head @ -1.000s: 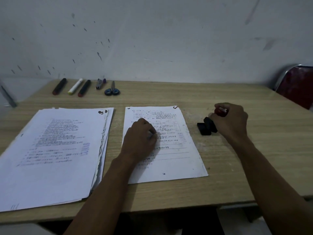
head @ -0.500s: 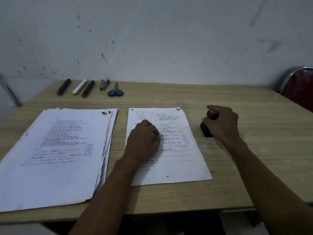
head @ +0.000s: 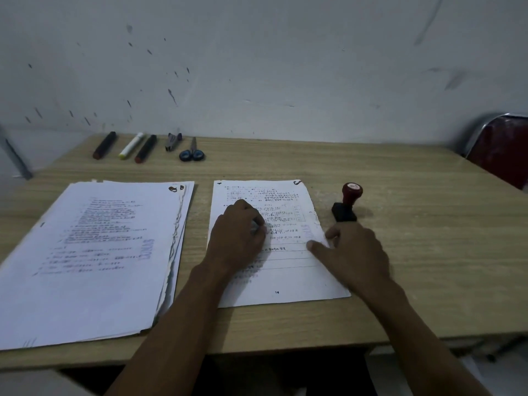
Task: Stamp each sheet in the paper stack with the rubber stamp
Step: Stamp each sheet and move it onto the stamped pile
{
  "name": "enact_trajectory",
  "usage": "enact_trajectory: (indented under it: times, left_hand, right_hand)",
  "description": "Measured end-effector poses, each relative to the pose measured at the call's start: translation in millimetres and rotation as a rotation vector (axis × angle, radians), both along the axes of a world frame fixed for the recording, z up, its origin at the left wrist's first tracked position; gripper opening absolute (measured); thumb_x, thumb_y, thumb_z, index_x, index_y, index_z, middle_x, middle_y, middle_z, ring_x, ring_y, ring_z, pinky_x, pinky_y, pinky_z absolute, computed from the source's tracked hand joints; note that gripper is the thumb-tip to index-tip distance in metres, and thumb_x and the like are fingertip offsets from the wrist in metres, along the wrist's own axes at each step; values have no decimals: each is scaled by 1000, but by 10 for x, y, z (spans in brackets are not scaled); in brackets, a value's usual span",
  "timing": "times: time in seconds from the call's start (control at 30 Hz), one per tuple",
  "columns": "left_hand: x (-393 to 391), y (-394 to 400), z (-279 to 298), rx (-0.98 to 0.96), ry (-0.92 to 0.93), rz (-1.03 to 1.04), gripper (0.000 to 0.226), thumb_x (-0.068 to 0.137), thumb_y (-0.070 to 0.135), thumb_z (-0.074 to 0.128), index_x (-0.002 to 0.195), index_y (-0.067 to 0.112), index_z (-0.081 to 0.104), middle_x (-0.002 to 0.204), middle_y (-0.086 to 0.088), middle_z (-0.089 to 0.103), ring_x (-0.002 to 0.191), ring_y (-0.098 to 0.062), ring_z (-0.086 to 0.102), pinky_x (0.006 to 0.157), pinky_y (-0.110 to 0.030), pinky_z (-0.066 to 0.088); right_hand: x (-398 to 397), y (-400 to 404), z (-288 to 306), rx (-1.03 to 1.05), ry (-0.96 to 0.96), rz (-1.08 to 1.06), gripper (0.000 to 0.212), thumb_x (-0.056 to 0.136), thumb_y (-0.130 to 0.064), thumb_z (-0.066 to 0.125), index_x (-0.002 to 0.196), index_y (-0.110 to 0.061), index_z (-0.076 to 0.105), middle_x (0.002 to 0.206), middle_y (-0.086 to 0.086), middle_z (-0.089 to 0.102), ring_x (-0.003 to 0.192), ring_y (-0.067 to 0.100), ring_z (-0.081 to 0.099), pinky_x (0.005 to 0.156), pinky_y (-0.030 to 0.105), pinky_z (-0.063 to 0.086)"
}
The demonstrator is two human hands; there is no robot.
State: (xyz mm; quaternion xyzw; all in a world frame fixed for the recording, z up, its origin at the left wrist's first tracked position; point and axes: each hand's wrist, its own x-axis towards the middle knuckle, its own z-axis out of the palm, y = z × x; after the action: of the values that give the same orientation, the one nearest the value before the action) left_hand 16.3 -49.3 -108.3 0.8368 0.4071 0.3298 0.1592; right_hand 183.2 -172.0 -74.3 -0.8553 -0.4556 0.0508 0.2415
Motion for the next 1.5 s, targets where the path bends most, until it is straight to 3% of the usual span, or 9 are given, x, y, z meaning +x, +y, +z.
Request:
enact_trajectory:
  times: [0.27, 0.37, 0.5, 0.67, 0.87, 1.0, 1.17, 1.33, 1.5]
  left_hand:
    - [8, -54, 36, -38, -45, 30, 9, 79, 18, 69, 87, 15, 68, 96, 0, 58, 93, -22, 57, 82, -40, 47]
    - [-13, -134, 138, -7, 40, 262, 32, 81, 35, 68, 104, 14, 64, 113, -5, 55, 109, -26, 52, 89, -40, 43]
    - [-67, -235, 331, -295, 320, 595, 63, 76, 63, 64, 111, 11, 58, 136, -18, 38, 128, -38, 34, 100, -48, 34]
    - [-72, -203, 415, -443, 176, 642, 87, 64, 53, 81, 128, 7, 44, 138, -19, 37, 131, -38, 33, 104, -50, 32]
    - [-122, -134, 355, -348, -175, 533, 29, 77, 28, 72, 98, 10, 65, 103, -8, 69, 91, -26, 66, 70, -37, 56]
    - [-172, -168, 405, -318, -227, 552, 23, 79, 30, 74, 80, 7, 71, 79, -7, 71, 66, -22, 66, 53, -24, 44]
    - [-227, -131, 409, -375, -281, 452, 27, 85, 28, 69, 85, 2, 74, 79, -12, 72, 75, -27, 69, 64, -31, 53]
    - [-273, -150, 432, -314, -271, 462, 28, 80, 18, 73, 105, 6, 70, 104, -12, 71, 91, -29, 67, 75, -33, 54]
    - [-312, -141, 434, -296, -352, 509, 16, 76, 21, 78, 85, 10, 70, 91, -8, 71, 81, -26, 68, 71, -35, 55]
  right_hand:
    - [-187, 0, -65, 39, -74, -9, 42, 81, -52, 69, 104, -17, 67, 109, 1, 64, 101, 22, 61, 78, 38, 54]
    - [-204, 3, -54, 32, -63, -38, 40, 81, -50, 70, 105, -19, 64, 108, 0, 64, 99, 22, 62, 77, 36, 53]
    - [-228, 16, -46, 21, -51, -42, 37, 84, -46, 70, 105, -18, 61, 108, 2, 62, 99, 23, 61, 77, 36, 52]
    - [-229, -6, -64, 46, -28, -24, 34, 86, -44, 69, 107, -17, 62, 109, 3, 61, 101, 23, 59, 76, 33, 49]
    - [-231, -12, -110, 77, -30, -20, 36, 87, -45, 67, 109, -17, 63, 112, 3, 60, 104, 23, 59, 80, 37, 52]
    - [-238, -20, -108, 87, -15, -9, 37, 87, -45, 67, 111, -18, 62, 114, 3, 60, 106, 23, 58, 82, 37, 52]
    - [-235, -37, -102, 83, 11, 1, 42, 86, -45, 68, 119, -20, 59, 119, 2, 58, 111, 23, 56, 84, 37, 51]
    - [-218, -23, -100, 58, 16, -5, 49, 84, -48, 68, 125, -23, 56, 125, 1, 57, 115, 22, 54, 87, 37, 50]
    - [-208, -29, -77, 56, 18, 1, 50, 83, -49, 68, 124, -23, 55, 124, 1, 57, 113, 22, 55, 84, 35, 50]
